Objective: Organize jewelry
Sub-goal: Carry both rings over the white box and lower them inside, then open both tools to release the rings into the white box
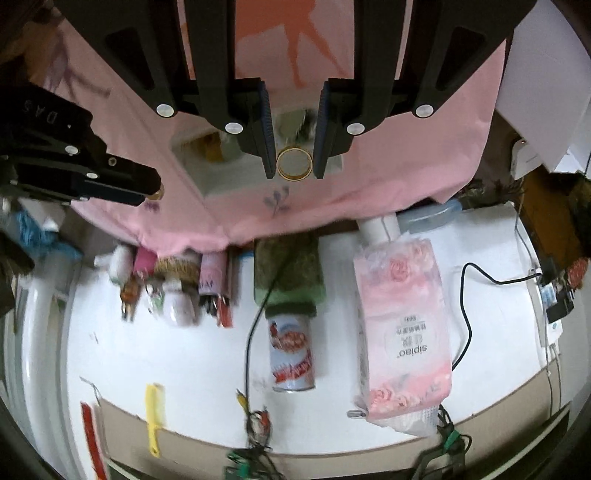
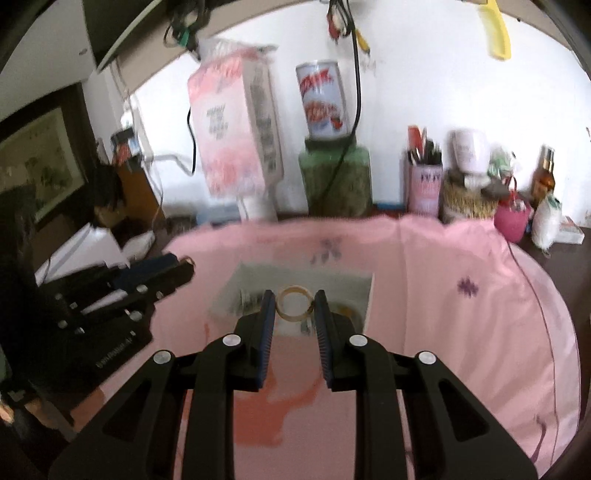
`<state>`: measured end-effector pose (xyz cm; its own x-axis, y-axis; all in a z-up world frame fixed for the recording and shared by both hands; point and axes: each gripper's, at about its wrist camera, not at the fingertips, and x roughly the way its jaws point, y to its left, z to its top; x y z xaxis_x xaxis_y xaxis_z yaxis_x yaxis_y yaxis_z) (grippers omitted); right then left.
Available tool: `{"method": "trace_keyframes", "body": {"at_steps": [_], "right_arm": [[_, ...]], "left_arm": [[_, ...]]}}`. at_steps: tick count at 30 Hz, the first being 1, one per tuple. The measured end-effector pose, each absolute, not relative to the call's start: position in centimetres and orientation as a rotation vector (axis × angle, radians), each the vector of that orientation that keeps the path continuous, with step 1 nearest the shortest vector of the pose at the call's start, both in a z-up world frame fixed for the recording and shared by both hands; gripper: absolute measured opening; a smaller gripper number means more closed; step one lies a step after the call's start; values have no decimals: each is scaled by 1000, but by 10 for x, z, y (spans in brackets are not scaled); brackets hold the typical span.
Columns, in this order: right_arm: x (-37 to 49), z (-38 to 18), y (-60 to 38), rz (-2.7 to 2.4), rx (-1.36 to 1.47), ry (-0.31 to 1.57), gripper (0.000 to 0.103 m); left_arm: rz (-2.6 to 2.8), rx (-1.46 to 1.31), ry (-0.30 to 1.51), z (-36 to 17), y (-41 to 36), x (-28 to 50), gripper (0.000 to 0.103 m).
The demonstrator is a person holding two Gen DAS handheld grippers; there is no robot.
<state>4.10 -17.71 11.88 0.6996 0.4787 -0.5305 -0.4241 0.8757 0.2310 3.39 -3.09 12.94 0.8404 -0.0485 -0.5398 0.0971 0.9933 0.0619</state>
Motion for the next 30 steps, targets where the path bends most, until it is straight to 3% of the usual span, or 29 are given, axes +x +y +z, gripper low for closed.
{"method": "trace_keyframes", "body": {"at_steps": [18,24,29,30], "right_arm": [[125,43,-155,443,81,829,22],[126,47,-163,447,121,830,27],[108,76,-169,466,146,755,28],[101,83,-170,470,147,734,32]], "left_arm": [[-87,41,797,46,-24,109,21],[-85,37,791,45,-23,107,40],[-64,6,754,62,-18,97,47],[-57,0,747,66,-17,95,50]]}}
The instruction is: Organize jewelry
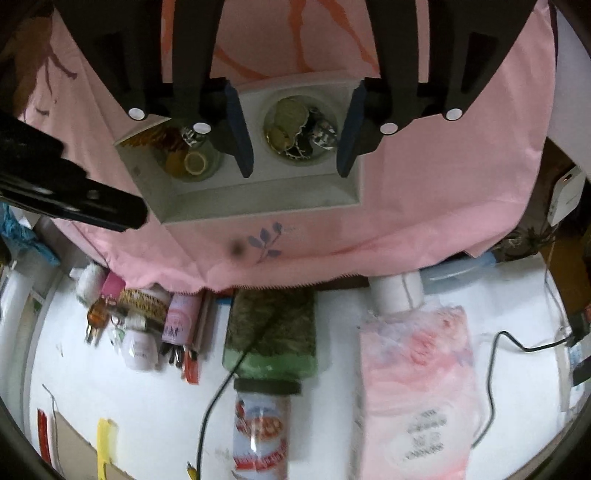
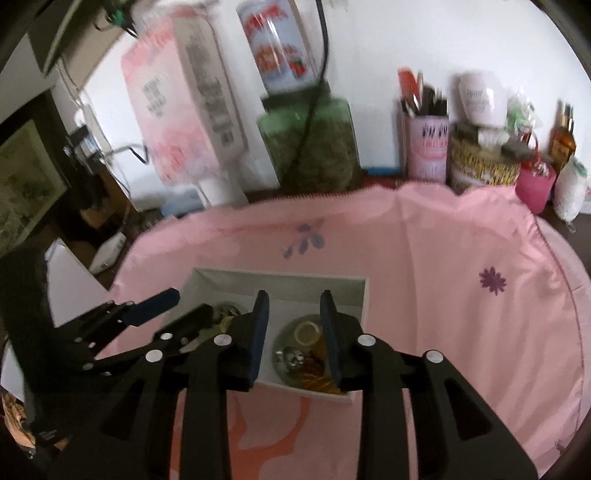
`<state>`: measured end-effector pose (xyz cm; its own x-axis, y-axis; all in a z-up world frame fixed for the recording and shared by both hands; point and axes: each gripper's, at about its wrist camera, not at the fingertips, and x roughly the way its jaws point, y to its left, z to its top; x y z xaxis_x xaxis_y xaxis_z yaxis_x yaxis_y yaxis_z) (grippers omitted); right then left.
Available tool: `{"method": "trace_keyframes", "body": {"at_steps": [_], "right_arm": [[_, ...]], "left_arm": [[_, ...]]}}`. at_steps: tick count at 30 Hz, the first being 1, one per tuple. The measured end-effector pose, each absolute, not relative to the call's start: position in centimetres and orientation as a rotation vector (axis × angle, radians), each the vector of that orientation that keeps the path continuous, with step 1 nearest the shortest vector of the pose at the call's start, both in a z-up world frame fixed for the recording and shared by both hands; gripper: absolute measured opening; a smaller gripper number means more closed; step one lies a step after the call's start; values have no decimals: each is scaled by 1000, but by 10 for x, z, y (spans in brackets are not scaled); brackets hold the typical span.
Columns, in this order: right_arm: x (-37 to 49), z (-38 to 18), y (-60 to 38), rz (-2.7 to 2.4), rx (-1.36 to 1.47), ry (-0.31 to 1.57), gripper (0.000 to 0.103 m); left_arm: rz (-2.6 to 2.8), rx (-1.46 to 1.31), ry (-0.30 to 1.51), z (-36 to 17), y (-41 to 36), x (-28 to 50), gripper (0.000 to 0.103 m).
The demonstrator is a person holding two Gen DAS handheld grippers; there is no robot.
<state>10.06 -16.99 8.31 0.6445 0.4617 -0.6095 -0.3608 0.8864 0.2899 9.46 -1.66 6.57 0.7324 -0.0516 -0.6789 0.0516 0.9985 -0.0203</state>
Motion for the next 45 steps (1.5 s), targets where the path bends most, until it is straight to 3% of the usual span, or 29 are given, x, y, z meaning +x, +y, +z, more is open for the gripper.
{"method": "trace_keyframes", "body": {"at_steps": [4,8,10,20,45], "right_arm": [[70,99,-179,446,152,643,67],[48,92,-183,390,110,624,72],[44,84,-185,369,117,627,86],[55,37,-181,280,81,742,92],[37,36,-164,273,17,718,96]], "left_arm": [[-7,-30,700,82,-9,74,75],[3,18,693,82,-13,47,81],[32,46,684,77,-18,35,93],[106,145,677,43,-23,30,96],[141,95,627,60,-12,18,97]]}}
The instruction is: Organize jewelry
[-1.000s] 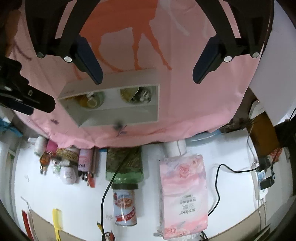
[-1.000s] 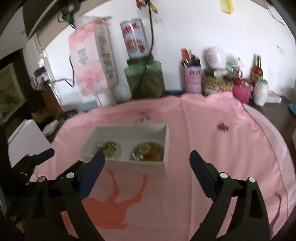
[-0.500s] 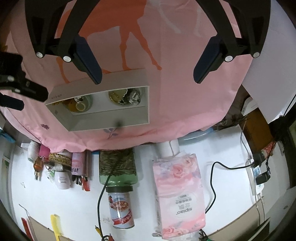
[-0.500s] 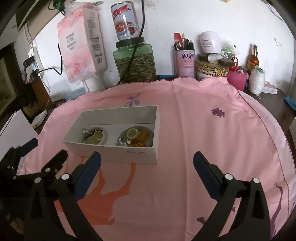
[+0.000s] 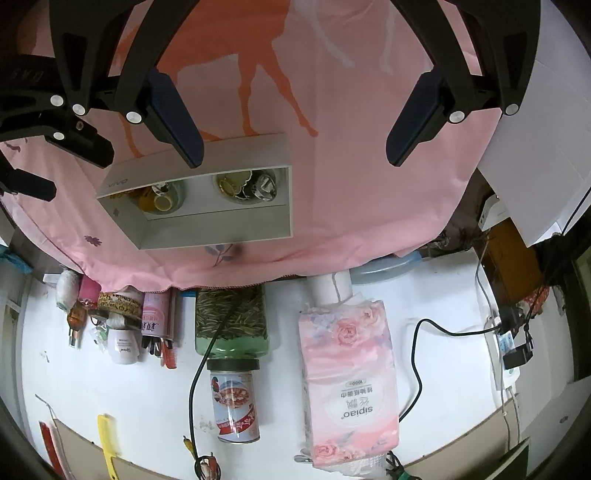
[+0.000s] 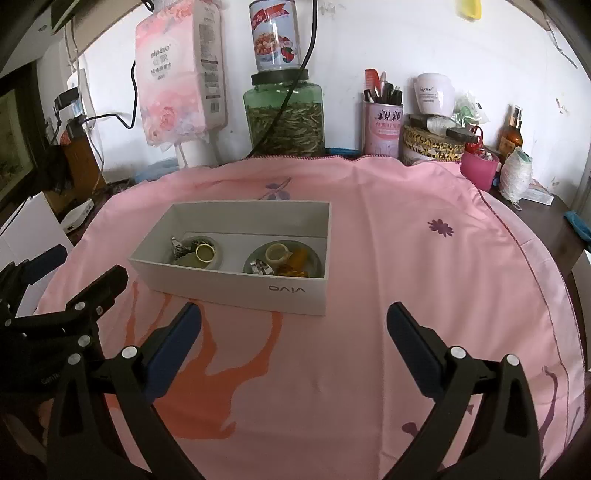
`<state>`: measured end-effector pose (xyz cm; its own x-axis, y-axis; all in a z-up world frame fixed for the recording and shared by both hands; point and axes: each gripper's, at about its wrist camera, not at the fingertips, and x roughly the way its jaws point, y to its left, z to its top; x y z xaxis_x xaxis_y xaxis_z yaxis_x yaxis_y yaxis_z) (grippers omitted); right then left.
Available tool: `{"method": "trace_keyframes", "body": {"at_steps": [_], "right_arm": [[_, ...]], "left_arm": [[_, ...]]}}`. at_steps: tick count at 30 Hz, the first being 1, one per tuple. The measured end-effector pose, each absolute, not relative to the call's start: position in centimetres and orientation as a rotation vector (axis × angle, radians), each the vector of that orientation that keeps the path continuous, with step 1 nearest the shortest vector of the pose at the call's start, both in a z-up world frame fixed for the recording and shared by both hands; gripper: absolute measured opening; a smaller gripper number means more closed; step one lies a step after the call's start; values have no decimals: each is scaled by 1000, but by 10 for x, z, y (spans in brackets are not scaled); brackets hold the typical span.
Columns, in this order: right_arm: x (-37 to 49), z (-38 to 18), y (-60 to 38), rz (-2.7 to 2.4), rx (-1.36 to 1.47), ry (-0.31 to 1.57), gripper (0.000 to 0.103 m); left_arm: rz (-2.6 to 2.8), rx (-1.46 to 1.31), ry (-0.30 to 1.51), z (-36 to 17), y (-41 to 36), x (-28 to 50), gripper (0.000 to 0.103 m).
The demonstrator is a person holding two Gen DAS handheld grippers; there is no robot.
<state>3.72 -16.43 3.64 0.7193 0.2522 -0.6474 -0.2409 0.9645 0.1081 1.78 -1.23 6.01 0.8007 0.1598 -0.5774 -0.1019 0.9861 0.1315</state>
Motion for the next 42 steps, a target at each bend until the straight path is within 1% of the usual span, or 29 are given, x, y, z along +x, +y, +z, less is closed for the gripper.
{"method": "trace_keyframes", "body": {"at_steps": [9,19,42], "right_arm": [[32,37,-167,262,29,718,96],[35,33,-166,275,32,746,96],[34,36,-170,258,40,725,96]], "left_arm": [[162,134,598,63,-18,12,97],[174,134,630,59,-18,14,97],[165,120,646,56,-18,14,97]]}}
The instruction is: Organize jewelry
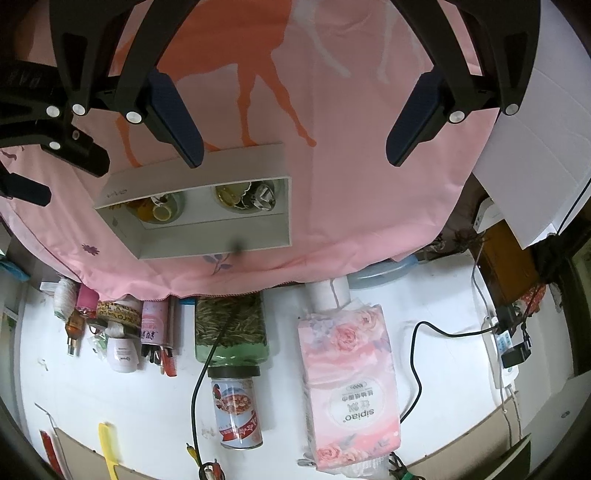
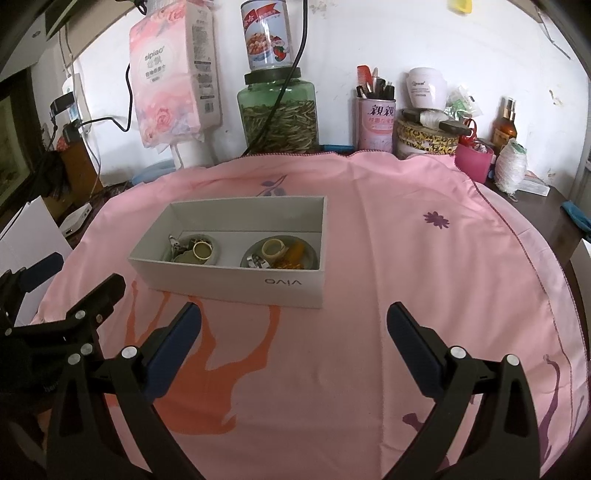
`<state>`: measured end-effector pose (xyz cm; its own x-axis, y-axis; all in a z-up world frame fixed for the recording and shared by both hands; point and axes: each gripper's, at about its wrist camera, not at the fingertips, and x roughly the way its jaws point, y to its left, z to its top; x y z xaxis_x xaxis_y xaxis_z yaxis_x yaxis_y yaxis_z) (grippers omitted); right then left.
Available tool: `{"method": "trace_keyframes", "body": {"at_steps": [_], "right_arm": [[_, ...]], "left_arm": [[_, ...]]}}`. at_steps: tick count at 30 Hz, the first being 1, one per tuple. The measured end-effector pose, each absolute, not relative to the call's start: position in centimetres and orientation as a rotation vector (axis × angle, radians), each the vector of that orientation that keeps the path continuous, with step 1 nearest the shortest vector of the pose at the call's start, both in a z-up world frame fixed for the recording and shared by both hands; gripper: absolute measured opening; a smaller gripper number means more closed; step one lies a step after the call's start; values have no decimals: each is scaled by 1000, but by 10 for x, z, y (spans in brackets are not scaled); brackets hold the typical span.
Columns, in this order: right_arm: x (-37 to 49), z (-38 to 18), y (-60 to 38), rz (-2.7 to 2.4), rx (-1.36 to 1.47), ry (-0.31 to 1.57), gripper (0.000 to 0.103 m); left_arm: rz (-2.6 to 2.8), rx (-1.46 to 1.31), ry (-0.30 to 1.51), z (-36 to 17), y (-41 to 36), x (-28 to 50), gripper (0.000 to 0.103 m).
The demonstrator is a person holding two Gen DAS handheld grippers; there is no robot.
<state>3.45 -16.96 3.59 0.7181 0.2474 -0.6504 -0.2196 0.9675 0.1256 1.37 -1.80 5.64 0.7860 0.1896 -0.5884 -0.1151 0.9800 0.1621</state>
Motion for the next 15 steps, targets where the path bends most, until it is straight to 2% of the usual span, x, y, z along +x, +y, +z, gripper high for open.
{"method": "trace_keyframes", "body": {"at_steps": [15], "right_arm": [[34,37,-170,254,49,715,96]], "left_arm": [[155,110,635,57,-18,13,97]]}}
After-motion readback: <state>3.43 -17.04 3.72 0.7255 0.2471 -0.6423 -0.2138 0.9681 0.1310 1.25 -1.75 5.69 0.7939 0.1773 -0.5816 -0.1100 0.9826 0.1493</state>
